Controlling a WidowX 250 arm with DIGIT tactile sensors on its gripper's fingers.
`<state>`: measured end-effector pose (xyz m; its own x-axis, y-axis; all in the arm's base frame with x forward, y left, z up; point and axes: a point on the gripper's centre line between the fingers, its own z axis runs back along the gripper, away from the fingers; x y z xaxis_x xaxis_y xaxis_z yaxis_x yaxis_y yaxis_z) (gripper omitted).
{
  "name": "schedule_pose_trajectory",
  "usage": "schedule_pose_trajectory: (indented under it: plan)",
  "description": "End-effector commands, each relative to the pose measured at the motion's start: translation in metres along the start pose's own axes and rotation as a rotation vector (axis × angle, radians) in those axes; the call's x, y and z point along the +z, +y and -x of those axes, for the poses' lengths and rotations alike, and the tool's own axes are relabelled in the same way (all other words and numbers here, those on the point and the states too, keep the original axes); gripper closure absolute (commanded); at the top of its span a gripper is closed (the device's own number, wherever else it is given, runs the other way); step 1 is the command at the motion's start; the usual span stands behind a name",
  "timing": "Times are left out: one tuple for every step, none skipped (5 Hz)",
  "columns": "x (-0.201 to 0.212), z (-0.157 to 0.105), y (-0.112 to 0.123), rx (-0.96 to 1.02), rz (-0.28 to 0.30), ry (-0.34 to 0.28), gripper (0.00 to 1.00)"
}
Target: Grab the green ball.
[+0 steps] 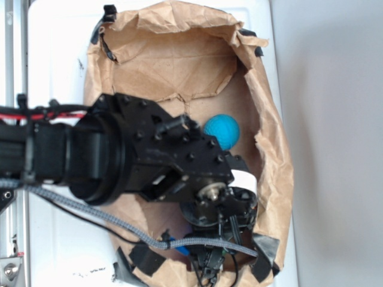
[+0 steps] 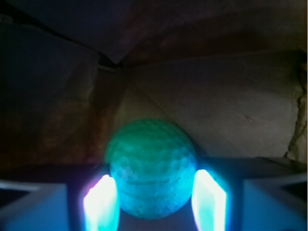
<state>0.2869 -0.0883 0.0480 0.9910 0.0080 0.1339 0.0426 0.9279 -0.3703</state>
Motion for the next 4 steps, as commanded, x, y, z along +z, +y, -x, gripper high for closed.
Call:
schedule_pose_trajectory:
  plan:
    - [0.003, -0.006, -0.006, -0.049, -0.019, -0.059, 1.00]
    - [0.013, -0.008, 0.001, -0.036, 0.001, -0.061, 1.00]
    - [0.042, -0.014, 0.016, 0.025, 0.012, -0.045, 1.00]
    - [0.070, -0.016, 0.029, 0.074, -0.004, -0.061, 1.00]
